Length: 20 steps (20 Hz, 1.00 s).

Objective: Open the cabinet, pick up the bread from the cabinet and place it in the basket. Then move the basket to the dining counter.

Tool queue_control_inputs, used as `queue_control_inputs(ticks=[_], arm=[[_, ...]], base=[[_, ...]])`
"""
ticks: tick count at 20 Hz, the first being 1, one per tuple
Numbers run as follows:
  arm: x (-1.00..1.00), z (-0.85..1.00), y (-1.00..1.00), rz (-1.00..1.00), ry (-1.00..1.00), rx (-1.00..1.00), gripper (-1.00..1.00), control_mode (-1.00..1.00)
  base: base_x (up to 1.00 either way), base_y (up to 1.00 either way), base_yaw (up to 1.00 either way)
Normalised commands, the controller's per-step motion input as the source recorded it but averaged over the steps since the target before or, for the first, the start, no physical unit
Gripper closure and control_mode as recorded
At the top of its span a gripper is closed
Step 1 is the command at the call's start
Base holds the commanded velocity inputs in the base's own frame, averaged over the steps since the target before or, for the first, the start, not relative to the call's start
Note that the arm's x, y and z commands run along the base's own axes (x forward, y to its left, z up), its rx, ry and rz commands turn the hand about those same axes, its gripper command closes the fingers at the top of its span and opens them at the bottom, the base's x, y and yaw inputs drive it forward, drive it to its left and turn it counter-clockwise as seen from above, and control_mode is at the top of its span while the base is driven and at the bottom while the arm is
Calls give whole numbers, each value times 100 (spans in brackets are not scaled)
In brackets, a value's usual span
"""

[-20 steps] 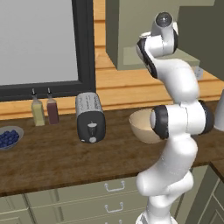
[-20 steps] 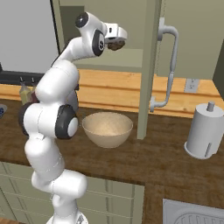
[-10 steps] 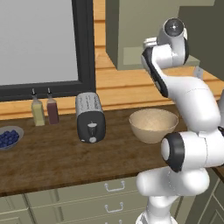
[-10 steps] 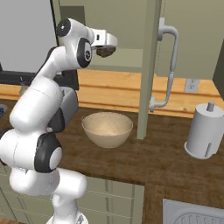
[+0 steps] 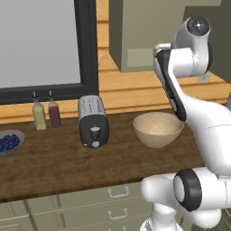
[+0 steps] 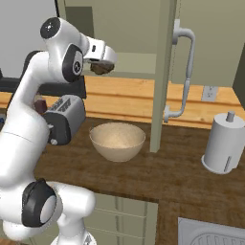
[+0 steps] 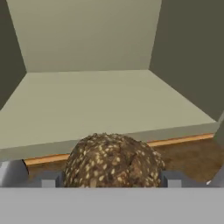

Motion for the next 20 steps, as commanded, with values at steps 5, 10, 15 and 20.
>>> queue_control_inputs(ticks=[5,10,15,20], arm=[[-77,-62,19,0,46,0,100,-100],[-51,-83,0,0,28,0,100,-100],[-5,-69,0,-1,2,5,100,-100],[30,-69,0,0,-4,4,100,-100]], base=[[0,0,0],[0,0,0],[0,0,0],[0,0,0]])
